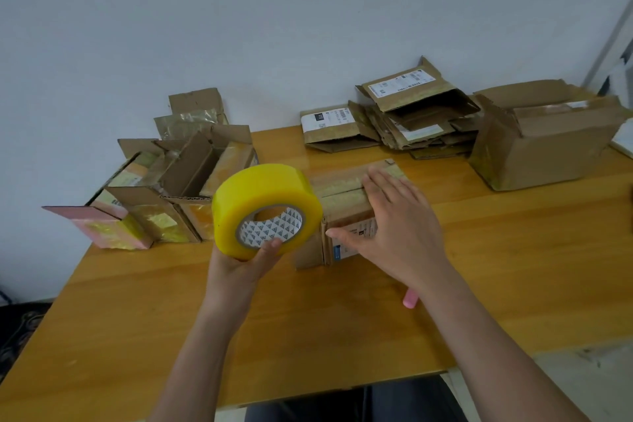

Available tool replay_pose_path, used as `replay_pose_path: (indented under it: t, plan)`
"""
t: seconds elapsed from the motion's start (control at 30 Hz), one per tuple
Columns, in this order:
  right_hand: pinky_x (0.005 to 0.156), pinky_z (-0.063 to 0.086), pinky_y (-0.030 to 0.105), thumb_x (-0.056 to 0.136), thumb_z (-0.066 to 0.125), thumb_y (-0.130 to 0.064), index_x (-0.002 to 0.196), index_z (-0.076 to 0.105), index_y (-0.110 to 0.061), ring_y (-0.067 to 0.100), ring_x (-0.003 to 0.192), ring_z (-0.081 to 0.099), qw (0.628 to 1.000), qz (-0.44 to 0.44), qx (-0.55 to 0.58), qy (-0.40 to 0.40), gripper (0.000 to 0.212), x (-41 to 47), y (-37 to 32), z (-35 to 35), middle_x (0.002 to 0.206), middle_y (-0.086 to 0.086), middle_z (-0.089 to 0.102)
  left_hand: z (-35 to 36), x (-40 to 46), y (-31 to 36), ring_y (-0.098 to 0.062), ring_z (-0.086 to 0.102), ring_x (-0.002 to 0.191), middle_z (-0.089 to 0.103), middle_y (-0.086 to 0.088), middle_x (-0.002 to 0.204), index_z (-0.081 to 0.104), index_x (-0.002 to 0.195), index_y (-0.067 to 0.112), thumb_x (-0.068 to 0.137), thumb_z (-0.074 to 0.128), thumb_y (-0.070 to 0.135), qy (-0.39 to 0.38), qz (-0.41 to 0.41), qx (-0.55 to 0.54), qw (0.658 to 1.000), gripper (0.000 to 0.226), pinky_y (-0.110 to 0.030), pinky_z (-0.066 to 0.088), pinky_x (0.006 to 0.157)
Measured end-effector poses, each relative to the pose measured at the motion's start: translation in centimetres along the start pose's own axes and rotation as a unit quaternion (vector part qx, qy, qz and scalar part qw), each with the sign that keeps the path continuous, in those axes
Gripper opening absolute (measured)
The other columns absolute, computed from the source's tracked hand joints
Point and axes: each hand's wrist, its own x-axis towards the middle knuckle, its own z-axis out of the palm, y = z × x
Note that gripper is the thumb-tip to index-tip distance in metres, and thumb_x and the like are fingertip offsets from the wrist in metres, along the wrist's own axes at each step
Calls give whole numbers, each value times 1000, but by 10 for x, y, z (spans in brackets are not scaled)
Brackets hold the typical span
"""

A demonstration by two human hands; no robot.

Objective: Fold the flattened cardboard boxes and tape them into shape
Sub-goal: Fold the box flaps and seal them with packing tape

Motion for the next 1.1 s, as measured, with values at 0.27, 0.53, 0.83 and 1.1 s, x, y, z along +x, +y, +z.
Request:
replay_pose_path:
  t: [0.27,0.53,0.83,1.1]
  plan:
    - [122,0,43,63,10,-100,155,17,-11,22,151,10,1000,24,-3,-7,128,1,-11,-4,164,8,11,-1,-11,12,18,54,94,49,17,111,35,133,23,72,81,18,95,89,217,967,77,-4,47,70]
    - [116,11,63,66,26,-95,140,46,-15,40,140,34,998,58,-2,31,111,2,-31,11,149,23,40,7,16,47,-12,45,111,49,8,124,51,134,25,80,75,2,34,203,445,871,63,-26,38,84]
    - [118,8,57,73,31,-90,140,48,-17,38,140,35,998,45,-5,53,101,0,-21,14,149,21,42,5,29,73,-34,53,92,53,-14,108,57,134,24,70,81,-3,-33,307,608,732,74,-37,42,69]
    - [117,15,54,71,32,-89,141,49,-19,35,138,37,997,43,3,65,100,2,-15,15,149,17,43,-7,15,70,-36,59,89,58,-15,104,63,128,21,58,86,-6,-34,278,678,680,79,-41,49,67]
